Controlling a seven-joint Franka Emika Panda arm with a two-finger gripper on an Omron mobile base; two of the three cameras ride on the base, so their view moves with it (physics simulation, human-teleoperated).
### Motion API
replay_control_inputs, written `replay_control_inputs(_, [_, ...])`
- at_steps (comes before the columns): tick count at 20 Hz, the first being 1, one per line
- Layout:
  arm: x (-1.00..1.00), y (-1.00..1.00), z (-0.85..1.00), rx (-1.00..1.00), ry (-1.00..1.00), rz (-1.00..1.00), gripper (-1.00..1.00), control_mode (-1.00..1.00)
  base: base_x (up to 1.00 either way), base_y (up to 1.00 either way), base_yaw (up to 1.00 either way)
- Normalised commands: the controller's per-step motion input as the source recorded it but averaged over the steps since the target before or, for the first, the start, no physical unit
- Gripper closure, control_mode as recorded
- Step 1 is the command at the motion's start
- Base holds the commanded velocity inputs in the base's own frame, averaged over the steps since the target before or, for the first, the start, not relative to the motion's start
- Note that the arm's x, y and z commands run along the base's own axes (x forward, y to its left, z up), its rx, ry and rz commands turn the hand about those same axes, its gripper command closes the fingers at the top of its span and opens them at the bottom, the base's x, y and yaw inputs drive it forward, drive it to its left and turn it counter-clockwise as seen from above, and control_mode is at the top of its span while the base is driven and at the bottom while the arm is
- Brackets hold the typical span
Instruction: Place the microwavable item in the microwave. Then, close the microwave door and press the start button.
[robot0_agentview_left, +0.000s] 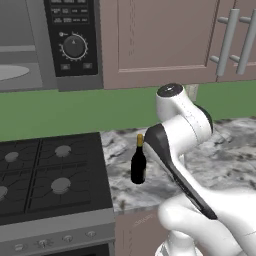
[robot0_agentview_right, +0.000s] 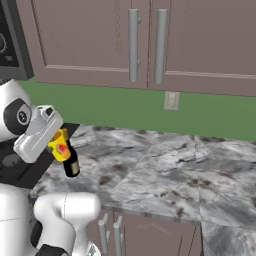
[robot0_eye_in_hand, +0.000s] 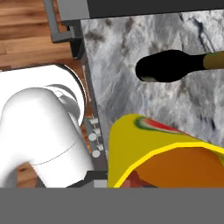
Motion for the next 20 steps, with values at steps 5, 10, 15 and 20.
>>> replay_control_inputs(5, [-0.10,-0.02,-0.01,0.00,-0.01,0.00,1.00,1.00,-0.26,0.09,0.01])
replay_control_inputs(10, [0.00,0.00,0.00,0.00,0.00,0.00,1.00,1.00,-0.57,0.90,0.00])
replay_control_inputs(15, [0.00,0.00,0.00,0.00,0.00,0.00,1.00,1.00,-0.06,1.00,0.00])
replay_control_inputs(20, [0.00,0.00,0.00,0.00,0.00,0.00,1.00,1.00,0.38,0.87,0.00])
